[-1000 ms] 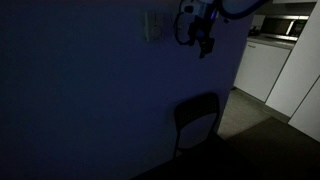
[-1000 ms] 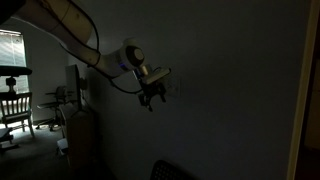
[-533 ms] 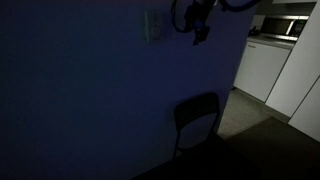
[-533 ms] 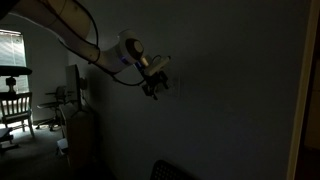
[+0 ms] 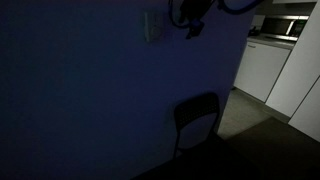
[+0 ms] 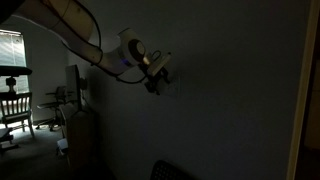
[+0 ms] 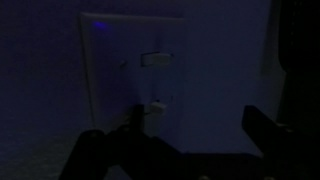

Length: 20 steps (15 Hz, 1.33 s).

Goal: Switch off the light

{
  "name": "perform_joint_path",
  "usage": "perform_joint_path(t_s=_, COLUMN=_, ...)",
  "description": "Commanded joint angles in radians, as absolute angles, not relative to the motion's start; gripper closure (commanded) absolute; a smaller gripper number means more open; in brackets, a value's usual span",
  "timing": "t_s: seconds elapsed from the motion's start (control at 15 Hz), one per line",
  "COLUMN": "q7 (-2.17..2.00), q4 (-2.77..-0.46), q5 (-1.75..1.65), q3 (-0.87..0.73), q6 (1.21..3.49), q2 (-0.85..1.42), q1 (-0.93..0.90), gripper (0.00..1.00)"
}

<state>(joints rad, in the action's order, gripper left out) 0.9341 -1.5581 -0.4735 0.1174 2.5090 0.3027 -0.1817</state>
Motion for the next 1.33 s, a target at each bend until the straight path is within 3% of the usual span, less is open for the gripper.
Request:
perform_joint_path(t_s=0.0, q7=0.963, q4=-1.536, q5=-0.447, q3=0.126, q6=2.534, q2=0.331, q1=-0.162, gripper=0.00)
perform_joint_path(t_s=0.93, q7=0.956, q4=-1.554, q5=-0.372, q3=0.128, q6=2.509, q2=0.357, q1=-0.159, gripper=0.00)
perform_joint_path(t_s=1.27, q7=0.894, q4=-1.560, q5=-0.484, q3=0.103, q6=2.357, q2=0.276, q1=-0.208, gripper=0.00)
